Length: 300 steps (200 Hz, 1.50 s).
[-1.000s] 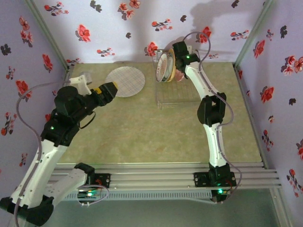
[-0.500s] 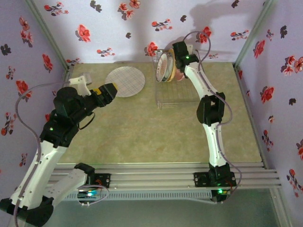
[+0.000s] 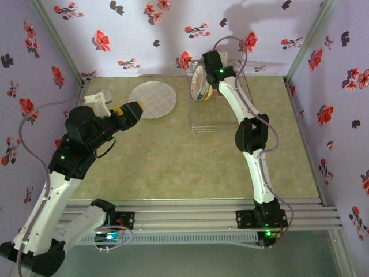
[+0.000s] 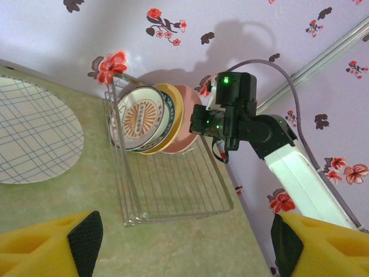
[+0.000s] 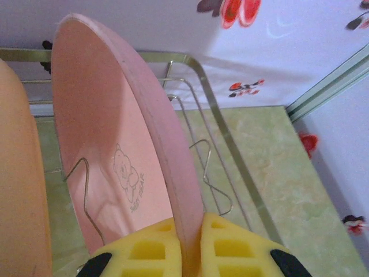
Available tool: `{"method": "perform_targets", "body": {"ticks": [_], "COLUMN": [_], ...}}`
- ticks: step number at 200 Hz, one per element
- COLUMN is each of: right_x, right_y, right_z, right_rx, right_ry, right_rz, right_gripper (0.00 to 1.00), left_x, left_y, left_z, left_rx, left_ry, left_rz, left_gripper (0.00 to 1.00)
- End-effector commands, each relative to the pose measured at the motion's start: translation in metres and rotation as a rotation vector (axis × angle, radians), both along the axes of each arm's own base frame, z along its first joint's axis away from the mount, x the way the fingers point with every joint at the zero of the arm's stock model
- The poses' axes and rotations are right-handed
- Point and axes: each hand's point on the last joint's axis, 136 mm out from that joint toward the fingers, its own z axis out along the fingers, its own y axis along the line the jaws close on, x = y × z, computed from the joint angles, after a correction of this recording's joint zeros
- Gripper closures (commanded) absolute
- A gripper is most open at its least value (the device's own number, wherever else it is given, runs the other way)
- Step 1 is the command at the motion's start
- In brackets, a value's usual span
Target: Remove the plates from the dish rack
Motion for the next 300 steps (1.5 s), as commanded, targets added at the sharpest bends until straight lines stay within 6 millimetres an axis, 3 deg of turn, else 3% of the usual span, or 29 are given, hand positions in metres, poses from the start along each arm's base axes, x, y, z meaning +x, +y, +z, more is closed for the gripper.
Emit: {"method": "perform_targets", "body": {"ticks": [1, 113, 191, 248, 300], "right_x": [0.002, -0.029, -0.066, -0.094, -0.131], "right_y": [0.015, -0.008, -0.042, -0.067, -0.087], "right_z": [0.045, 0.124, 0.185, 0.212, 0.229], "right_rx": [-0.033, -0.132, -0.129, -0.138, -0.063], "right_ry": [-0.124, -0.226, -0.316, -0.333, -0.35], "right_rz": [0.004, -0.074, -0.138, -0.159, -0.146], "right_gripper": [1.0, 1.0, 1.0, 1.0, 1.0], "left_x": [-0.001, 0.003, 0.014, 0.031, 0.051], "left_y": [-0.003, -0.005, -0.015, -0.04, -0.084], "left_z": [0.003, 0.01, 0.019, 0.023, 0.011], "left_rx": [0.017, -0.003, -0.043, -0.072, -0.069], "left_ry": [-0.026, -0.045, -0.062, -0.068, -0.008], "left_rz": [-0.018, -0.019, -0.04, -0.086, -0.171], "left_gripper": [0.2, 0.2, 0.2, 0.21, 0.2]}}
